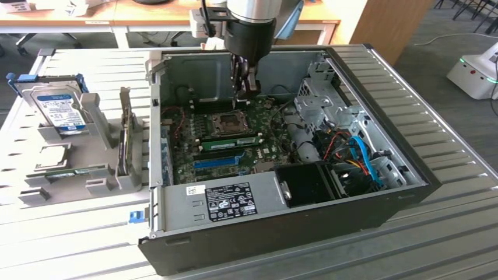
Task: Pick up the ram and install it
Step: 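Press down the ram until it locks into place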
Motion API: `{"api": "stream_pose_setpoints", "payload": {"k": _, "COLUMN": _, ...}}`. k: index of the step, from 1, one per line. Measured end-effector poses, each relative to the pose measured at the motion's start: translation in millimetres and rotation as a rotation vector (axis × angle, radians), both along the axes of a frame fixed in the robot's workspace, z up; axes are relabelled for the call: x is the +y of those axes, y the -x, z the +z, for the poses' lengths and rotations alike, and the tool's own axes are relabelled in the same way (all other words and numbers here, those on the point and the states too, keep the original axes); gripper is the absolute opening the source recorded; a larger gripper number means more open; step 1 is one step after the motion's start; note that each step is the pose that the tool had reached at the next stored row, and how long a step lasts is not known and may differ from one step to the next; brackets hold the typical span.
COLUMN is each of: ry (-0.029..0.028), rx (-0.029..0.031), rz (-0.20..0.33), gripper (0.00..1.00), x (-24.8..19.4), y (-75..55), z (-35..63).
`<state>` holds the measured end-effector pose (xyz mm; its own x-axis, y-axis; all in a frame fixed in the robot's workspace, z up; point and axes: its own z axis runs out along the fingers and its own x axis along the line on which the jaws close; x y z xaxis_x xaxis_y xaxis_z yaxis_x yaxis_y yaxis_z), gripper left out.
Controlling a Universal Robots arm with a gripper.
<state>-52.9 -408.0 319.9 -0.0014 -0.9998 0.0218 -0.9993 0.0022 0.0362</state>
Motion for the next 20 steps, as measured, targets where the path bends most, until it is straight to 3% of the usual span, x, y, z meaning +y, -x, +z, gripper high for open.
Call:
{"api": "stream_pose_setpoints", "payload": {"k": 3, "ry": 0.0001, "rx": 0.0001, "rz": -0.012, "gripper": 0.11, "x": 0.0, "y": 0.0, "z": -0.1}}
{"api": "stream_pose_setpoints", "payload": {"k": 20, "ry": -0.0001, "rx": 0.0, "rz": -0.32, "gripper": 0.11, "x": 0.0, "y": 0.0, "z": -2.1}}
